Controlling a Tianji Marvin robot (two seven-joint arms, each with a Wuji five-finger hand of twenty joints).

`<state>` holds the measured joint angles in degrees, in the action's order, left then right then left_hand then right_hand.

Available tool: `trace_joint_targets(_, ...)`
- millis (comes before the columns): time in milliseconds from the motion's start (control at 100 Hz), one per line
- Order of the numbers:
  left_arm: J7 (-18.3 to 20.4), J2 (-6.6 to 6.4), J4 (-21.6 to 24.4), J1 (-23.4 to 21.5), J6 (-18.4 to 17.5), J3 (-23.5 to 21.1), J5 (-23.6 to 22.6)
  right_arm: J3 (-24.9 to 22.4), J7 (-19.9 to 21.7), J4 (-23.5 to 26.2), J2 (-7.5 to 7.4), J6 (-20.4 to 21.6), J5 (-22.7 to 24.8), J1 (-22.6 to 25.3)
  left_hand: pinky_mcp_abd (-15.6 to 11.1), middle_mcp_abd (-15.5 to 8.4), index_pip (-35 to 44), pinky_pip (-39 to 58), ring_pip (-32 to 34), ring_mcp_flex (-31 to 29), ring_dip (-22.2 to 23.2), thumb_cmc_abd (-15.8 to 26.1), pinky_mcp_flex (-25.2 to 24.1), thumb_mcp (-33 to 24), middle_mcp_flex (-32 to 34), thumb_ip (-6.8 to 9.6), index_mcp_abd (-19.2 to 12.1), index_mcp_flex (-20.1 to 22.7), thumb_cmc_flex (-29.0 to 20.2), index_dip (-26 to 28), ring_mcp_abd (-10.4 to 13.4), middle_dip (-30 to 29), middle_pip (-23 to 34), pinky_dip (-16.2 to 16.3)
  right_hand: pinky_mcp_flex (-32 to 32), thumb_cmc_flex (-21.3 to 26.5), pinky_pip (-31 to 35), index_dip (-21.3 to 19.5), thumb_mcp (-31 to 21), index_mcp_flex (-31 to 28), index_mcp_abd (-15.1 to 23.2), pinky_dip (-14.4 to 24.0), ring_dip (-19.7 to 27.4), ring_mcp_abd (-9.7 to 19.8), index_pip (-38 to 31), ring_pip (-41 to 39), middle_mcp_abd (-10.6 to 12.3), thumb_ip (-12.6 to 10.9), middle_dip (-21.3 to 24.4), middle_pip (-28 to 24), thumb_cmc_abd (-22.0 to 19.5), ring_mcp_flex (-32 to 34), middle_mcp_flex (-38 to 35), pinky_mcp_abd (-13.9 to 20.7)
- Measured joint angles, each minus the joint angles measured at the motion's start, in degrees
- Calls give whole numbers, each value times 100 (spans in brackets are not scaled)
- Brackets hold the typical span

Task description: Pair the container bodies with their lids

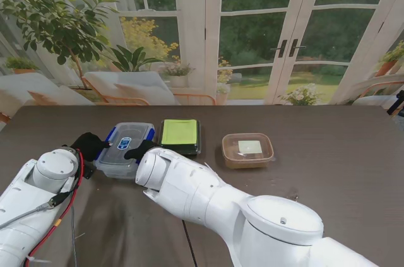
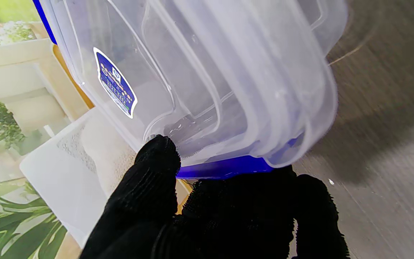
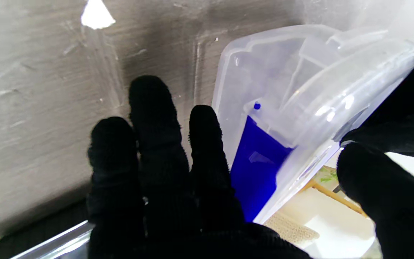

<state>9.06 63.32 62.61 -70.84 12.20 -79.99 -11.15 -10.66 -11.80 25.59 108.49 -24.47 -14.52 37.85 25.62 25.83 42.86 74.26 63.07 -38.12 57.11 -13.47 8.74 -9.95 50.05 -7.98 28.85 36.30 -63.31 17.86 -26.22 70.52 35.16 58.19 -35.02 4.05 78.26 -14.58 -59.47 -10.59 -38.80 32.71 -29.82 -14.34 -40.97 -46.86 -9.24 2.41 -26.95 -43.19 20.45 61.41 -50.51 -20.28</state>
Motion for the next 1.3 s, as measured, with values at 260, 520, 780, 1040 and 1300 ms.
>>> trace_joint_targets(260,38,11,-156,115,-111,61,51,96,11,-85,30,-22,-169,-99,0,2,-192,-2,-15,38,-10,1,-39,-45,-30,5,0,3,-1,-36,-6,3,-52,-12,0,0,1,1,0,0,0,0,0,0,0,0,4,0,0,0,-1,0,1,0)
trace_joint_targets(520,28,11,80,-87,-51,13,13,72,233,-178,39,-39,81,-97,0,24,-636,-11,-54,141,-88,-122,-146,-568,-122,5,4,24,152,-36,-35,-77,-125,-56,-1,0,4,7,1,0,0,5,0,12,0,-51,4,0,0,-4,-1,116,-72,0)
trace_joint_targets(780,38,19,280,-241,-7,-59,2,198,232,-178,61,-208,470,-94,0,24,-1021,-12,-78,149,-88,-144,-168,-926,-138,233,-3,84,307,19,-36,-541,-39,-74,-6,0,7,24,5,-184,45,5,-111,29,-74,-342,16,0,0,-12,14,480,-467,0)
trace_joint_targets(1040,33,25,584,-483,80,-173,-104,286,176,-160,87,-416,669,-125,-1,19,-1314,-12,-78,172,-88,-196,-188,-1519,-190,233,-6,89,597,19,-38,-568,-18,-75,-9,0,155,25,-63,-774,541,5,-122,31,-136,-451,42,0,4,1,90,843,-895,-67)
trace_joint_targets(1300,35,24,903,-761,142,-362,-225,290,261,-167,99,-526,769,-144,-11,4,-1536,-12,-79,177,-88,-204,-228,-1898,-198,233,-18,97,890,19,-38,-682,38,-75,-10,0,238,64,-63,-1165,1411,5,-180,31,-136,-477,42,0,7,74,283,968,-1147,-144)
